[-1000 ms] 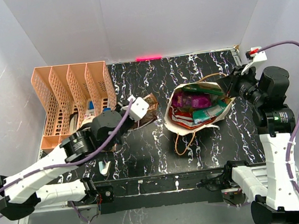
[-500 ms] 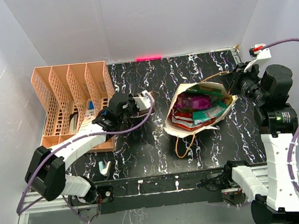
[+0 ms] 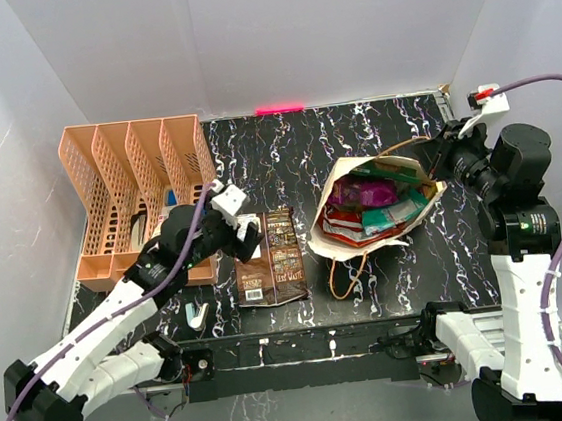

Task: Take the snacks out of the paper bag

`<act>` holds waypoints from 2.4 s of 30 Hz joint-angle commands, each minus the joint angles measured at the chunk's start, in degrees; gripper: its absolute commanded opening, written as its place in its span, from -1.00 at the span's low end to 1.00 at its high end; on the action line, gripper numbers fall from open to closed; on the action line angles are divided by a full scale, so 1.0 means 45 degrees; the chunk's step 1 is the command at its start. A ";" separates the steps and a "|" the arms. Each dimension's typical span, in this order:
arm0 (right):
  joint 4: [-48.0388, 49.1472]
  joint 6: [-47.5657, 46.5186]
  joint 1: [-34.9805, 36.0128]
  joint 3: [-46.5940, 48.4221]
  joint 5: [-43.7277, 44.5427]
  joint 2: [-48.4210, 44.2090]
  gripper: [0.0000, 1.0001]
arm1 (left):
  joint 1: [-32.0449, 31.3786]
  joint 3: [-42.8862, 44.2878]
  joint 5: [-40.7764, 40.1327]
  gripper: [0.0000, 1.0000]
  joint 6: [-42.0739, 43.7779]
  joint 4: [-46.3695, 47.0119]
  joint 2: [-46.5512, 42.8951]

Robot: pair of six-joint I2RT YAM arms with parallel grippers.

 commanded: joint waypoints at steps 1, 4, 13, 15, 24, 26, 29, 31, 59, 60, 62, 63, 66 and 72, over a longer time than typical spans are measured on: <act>0.0882 0.0022 0.0039 0.0006 -0.0195 -0.0370 -0.85 | -0.0040 0.0230 0.0802 0.64 -0.5059 -0.1717 0.0253; 0.0855 0.0086 0.0034 -0.0103 -0.0341 -0.0330 -0.85 | -0.0041 0.0743 0.1236 0.65 -0.5569 -0.1765 0.1680; 0.0737 0.0155 0.0034 -0.0119 -0.0315 -0.0366 -0.85 | -0.0068 0.2667 -0.2191 0.65 -0.5812 -0.1784 0.6626; 0.0732 0.0153 0.0034 -0.0084 -0.0312 -0.0404 -0.85 | -0.0200 0.2758 -0.3060 0.60 -0.8717 -0.1444 0.7265; 0.0755 0.0102 0.0034 -0.0353 -0.0141 -0.0566 -0.85 | -0.0320 0.4483 -0.6340 0.61 -0.9043 -0.0508 1.0910; 0.0724 0.0013 0.0036 -0.0384 -0.0110 -0.0571 -0.85 | -0.0248 0.5254 -0.6515 0.61 -0.8930 -0.0445 1.1773; 0.0608 -0.0092 0.0034 -0.0413 0.0100 -0.0571 -0.85 | 0.0049 0.6131 -0.6376 0.61 -0.9041 -0.0136 1.2691; 0.0564 -0.0119 0.0034 -0.0424 0.0100 -0.0552 -0.85 | 0.0311 0.6746 -0.6388 0.61 -0.9146 -0.0077 1.3240; 0.0629 -0.0356 0.0044 -0.0802 -0.0366 -0.0816 -0.85 | -0.5509 0.0680 -0.3657 0.49 -1.2109 0.1759 -0.0948; 0.0666 -0.0341 0.0045 -0.0834 -0.0370 -0.0807 -0.85 | -0.6361 0.1261 -0.4532 0.44 -1.1841 0.1599 -0.0359; 0.0715 -0.0266 0.0034 -0.0908 -0.0358 -0.0786 -0.85 | -0.7673 0.2551 -0.6409 0.36 -1.1770 0.0637 0.0977; 0.0715 -0.0229 0.0034 -0.0935 -0.0347 -0.0759 -0.85 | -0.8130 0.3136 -0.7176 0.34 -1.1874 0.0123 0.1671; 0.0584 -0.0169 0.0043 -0.0943 -0.0342 -0.0731 -0.85 | -0.8719 0.4154 -0.8602 0.16 -1.2422 -0.0622 0.3128; 0.0541 -0.0204 0.0034 -0.0855 -0.0291 -0.0864 -0.85 | -0.8780 0.5979 -1.0601 -0.40 -1.4229 -0.2409 0.5466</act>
